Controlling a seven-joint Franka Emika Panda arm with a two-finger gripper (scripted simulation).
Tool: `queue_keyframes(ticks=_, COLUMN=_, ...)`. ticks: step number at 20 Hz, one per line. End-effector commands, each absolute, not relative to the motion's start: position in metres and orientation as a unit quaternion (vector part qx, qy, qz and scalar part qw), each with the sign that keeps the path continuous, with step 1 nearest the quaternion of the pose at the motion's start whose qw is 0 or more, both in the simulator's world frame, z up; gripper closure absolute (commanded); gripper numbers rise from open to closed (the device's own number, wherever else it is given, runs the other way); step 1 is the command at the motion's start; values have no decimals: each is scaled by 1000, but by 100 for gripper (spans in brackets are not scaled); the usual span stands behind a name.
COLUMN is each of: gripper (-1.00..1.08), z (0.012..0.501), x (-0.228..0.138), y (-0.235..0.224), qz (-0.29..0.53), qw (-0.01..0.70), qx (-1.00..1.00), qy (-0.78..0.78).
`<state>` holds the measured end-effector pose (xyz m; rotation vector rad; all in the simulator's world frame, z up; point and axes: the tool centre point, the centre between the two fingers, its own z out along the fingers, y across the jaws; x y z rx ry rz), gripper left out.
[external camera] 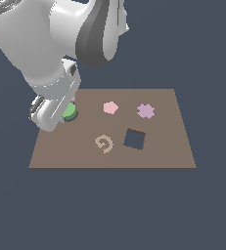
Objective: Insert a designated object into the corresponding slot on a board.
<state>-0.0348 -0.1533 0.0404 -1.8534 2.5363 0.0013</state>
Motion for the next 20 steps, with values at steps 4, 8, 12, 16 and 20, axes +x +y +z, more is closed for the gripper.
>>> queue_keyframes(ticks=4, gripper=108, z=40, x=-34, y=-153, qz=0, qw=0, qx=-591, qy=806)
queue_keyframes(ticks=8, gripper=108, z=32, x=-34, y=-152, qz=1, qw=0, qx=-592, qy=806)
queue_keyframes(ticks=12, gripper=-92, z=31, x=-34, y=-152, qz=1, qw=0, qx=-592, qy=806)
queue_keyframes(ticks=16, gripper=-92, z=31, x=-34, y=-152, qz=1, qw=0, qx=-592, qy=806)
queue_keyframes(ticks=20, gripper=-92, z=31, x=-34, y=-152, qz=1, qw=0, qx=-592, qy=806)
